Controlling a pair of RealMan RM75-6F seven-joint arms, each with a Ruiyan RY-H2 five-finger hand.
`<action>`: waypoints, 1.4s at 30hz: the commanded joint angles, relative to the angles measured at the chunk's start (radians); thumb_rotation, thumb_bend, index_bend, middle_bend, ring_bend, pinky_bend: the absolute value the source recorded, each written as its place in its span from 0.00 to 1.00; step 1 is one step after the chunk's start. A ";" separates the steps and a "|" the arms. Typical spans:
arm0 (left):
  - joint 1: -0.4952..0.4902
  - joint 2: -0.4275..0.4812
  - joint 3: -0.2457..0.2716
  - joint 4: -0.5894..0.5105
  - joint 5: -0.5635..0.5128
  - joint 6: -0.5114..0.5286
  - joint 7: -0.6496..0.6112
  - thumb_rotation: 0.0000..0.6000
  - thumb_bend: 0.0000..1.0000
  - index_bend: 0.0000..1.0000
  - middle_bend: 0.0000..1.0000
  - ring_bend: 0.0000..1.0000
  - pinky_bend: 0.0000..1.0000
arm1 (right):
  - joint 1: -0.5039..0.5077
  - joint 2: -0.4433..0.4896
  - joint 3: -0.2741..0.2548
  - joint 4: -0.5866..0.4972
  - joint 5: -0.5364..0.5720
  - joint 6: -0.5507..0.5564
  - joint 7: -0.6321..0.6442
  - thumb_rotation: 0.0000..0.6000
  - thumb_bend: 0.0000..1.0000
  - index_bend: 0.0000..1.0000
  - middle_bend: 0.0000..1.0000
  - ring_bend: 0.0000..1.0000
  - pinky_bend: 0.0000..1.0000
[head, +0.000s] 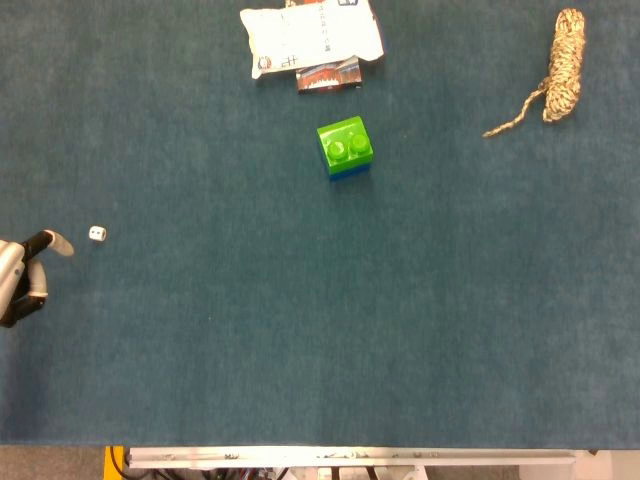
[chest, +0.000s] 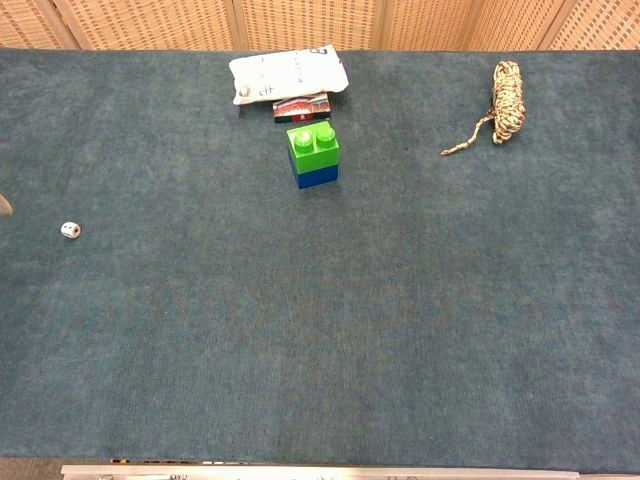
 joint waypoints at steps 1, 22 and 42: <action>-0.008 -0.011 0.003 0.010 -0.011 -0.018 -0.007 1.00 0.84 0.35 1.00 1.00 0.93 | 0.002 0.000 0.001 0.002 0.002 -0.005 0.001 1.00 0.09 0.19 0.20 0.09 0.28; -0.062 -0.097 0.008 0.070 -0.088 -0.137 0.011 1.00 0.85 0.35 1.00 1.00 0.92 | -0.010 0.012 0.013 -0.001 0.010 0.016 0.015 1.00 0.09 0.20 0.20 0.09 0.28; -0.091 -0.190 -0.015 0.114 -0.188 -0.182 0.113 1.00 0.85 0.33 1.00 1.00 0.93 | -0.025 0.026 0.020 -0.008 0.006 0.038 0.033 1.00 0.09 0.20 0.20 0.09 0.28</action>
